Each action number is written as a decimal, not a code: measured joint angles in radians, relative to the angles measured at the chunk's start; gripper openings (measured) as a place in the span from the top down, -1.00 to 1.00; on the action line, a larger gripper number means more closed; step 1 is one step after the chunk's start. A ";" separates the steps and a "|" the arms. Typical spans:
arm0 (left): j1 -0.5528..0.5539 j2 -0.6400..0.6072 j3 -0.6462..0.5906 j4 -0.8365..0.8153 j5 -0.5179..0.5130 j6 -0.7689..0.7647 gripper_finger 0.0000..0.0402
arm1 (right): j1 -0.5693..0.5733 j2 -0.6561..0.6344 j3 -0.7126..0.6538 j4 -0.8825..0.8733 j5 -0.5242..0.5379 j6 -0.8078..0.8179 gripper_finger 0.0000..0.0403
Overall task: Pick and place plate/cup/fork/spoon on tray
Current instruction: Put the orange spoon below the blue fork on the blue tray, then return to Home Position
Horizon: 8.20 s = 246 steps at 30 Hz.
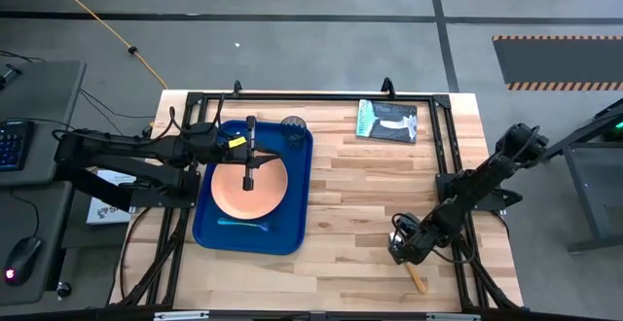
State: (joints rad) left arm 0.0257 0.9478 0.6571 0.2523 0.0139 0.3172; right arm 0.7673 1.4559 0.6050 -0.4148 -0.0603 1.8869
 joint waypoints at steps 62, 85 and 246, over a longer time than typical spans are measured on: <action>0.000 0.093 -0.008 -0.064 0.001 -0.043 0.31 | -0.668 -0.025 0.280 0.942 0.258 -2.119 1.00; 0.013 0.359 0.063 0.100 0.079 -0.149 -0.15 | -0.702 0.071 0.280 1.183 0.102 -2.184 1.00; -0.002 -0.532 -0.406 -0.175 0.058 -0.235 1.00 | -0.702 -0.049 0.280 0.739 0.390 -2.044 -0.02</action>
State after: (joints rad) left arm 0.0238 0.4154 0.2515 0.0769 0.0718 0.0819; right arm 0.0652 1.4071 0.8852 0.3241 0.3300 -0.1574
